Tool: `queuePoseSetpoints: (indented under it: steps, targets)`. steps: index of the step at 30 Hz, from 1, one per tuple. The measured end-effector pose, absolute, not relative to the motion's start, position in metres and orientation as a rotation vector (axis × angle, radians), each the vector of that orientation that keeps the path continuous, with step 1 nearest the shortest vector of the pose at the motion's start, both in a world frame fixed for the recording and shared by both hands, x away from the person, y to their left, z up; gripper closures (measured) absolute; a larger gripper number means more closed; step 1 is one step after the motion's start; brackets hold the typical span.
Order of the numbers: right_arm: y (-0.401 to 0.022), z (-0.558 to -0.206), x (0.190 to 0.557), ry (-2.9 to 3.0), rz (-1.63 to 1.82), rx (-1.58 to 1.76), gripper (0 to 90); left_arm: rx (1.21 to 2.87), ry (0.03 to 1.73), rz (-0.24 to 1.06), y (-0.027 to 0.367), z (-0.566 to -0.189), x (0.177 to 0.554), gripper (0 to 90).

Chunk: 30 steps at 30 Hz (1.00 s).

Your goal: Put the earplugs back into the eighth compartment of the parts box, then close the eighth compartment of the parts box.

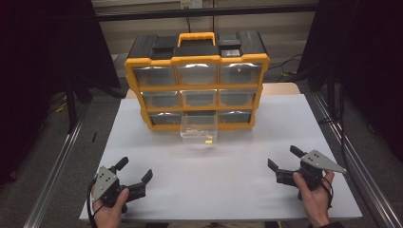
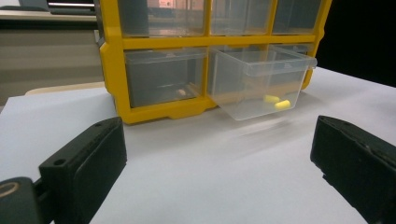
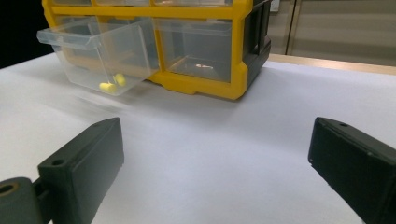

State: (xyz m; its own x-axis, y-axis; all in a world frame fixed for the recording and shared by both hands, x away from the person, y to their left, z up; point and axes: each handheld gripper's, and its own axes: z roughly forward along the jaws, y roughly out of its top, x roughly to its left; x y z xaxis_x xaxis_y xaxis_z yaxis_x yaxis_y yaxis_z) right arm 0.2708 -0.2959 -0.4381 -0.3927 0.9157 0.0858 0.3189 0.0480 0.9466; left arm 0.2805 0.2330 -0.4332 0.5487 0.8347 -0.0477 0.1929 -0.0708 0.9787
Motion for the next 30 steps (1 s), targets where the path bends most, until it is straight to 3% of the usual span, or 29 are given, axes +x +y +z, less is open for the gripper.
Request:
queuePoseSetpoints:
  steps: [30]
  targets:
    - [-0.262,-0.443,0.291,2.011,1.446,1.073,5.0,1.588,0.89,0.664,0.232,-0.433,0.284,3.5]
